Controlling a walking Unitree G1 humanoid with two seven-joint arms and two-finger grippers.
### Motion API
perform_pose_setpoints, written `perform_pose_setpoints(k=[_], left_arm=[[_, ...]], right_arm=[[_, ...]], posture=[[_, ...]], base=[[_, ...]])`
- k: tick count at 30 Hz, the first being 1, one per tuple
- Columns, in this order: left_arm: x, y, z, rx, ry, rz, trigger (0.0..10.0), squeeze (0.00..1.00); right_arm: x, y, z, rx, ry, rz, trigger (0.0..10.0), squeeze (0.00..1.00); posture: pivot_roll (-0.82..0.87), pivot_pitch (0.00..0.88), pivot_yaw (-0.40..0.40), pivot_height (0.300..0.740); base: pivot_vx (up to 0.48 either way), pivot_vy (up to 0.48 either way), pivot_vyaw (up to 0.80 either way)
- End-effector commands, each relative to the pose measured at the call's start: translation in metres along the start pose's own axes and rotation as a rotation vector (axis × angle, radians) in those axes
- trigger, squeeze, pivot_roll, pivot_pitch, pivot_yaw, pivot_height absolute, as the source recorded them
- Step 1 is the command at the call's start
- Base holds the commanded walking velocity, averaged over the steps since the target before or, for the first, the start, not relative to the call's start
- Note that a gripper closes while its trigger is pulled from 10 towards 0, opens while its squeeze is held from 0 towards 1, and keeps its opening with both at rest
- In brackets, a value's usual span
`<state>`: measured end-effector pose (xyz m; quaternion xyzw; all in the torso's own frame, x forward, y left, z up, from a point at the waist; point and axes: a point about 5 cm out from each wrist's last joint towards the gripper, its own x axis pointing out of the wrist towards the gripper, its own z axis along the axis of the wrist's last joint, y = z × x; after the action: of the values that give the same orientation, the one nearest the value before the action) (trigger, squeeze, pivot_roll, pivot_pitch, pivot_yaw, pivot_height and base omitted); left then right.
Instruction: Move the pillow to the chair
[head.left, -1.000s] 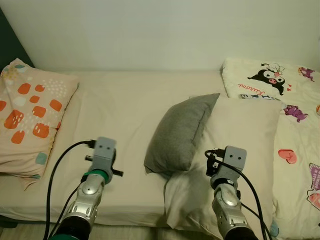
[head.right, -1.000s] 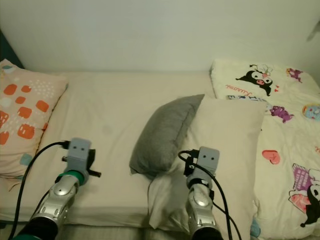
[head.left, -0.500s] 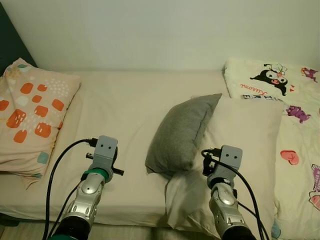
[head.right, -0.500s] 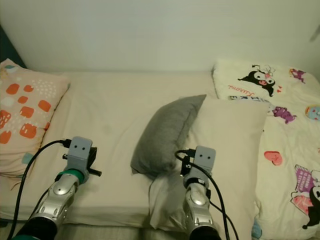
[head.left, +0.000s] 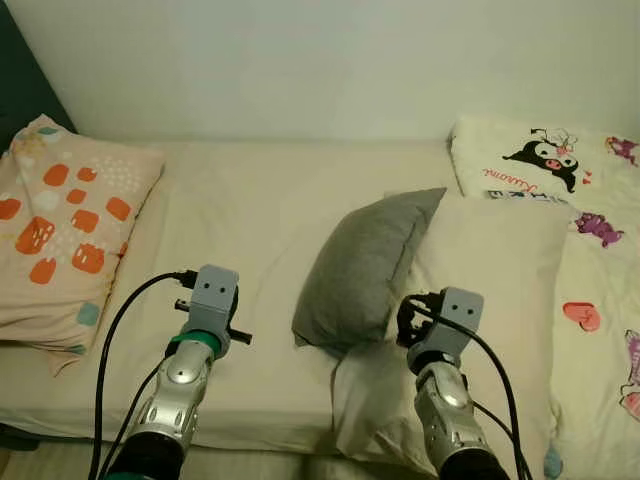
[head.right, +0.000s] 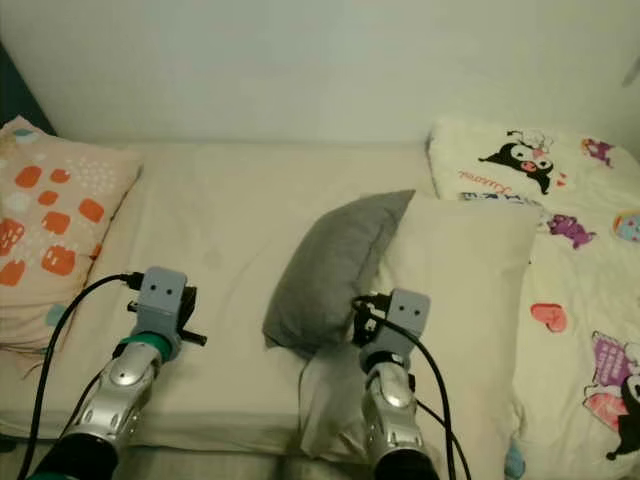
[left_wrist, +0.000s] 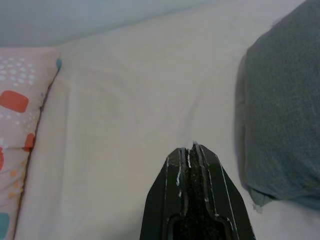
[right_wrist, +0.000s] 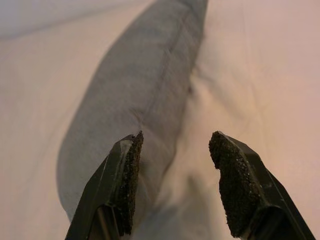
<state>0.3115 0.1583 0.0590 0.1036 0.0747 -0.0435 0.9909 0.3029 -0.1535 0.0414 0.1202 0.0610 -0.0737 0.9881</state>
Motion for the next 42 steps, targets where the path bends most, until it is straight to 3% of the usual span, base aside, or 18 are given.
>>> perform_pose_setpoints(k=[1, 2, 6, 8, 17, 27, 42], left_arm=[[-0.003, -0.001, -0.004, 0.005, 0.016, -0.003, 10.0, 0.0], [-0.003, -0.001, -0.004, -0.001, 0.017, 0.002, 10.0, 0.0], [-0.005, -0.002, -0.005, -0.003, 0.019, 0.01, 10.0, 0.0], [-0.005, -0.002, -0.005, -0.001, 0.017, 0.014, 10.0, 0.0], [-0.006, -0.002, -0.004, -0.005, 0.008, 0.037, 10.0, 0.0], [-0.004, -0.002, 0.0, -0.016, 0.001, 0.047, 10.0, 0.0], [-0.005, -0.004, -0.002, -0.014, 0.011, 0.041, 10.0, 0.0]], right_arm=[[-0.003, -0.003, -0.004, 0.018, 0.012, 0.001, 10.0, 0.0], [-0.003, -0.004, -0.005, 0.014, 0.019, 0.002, 10.0, 0.0], [0.0, -0.016, -0.008, -0.195, 0.065, -0.082, 10.0, 0.0], [0.0, -0.018, -0.012, -0.227, 0.105, -0.092, 10.0, 0.0], [-0.001, -0.014, -0.015, -0.151, 0.125, -0.047, 10.0, 0.0], [0.002, -0.007, -0.009, -0.213, 0.09, -0.003, 10.0, 0.0], [0.001, -0.008, -0.01, -0.163, 0.095, -0.015, 10.0, 0.0]], posture=[[0.07, 0.0, 0.027, 0.74], [0.07, 0.0, 0.019, 0.74], [0.07, 0.0, 0.01, 0.74], [0.07, 0.0, 0.008, 0.74], [0.06, 0.003, -0.008, 0.74], [0.06, 0.02, -0.022, 0.74], [0.05, 0.024, -0.015, 0.735]], base=[[0.0, 0.0, 0.0], [0.0, 0.0, 0.0], [0.0, 0.0, 0.0], [0.0, 0.0, 0.0], [0.0, 0.0, 0.0], [0.0, 0.0, 0.0], [0.0, 0.0, 0.0]])
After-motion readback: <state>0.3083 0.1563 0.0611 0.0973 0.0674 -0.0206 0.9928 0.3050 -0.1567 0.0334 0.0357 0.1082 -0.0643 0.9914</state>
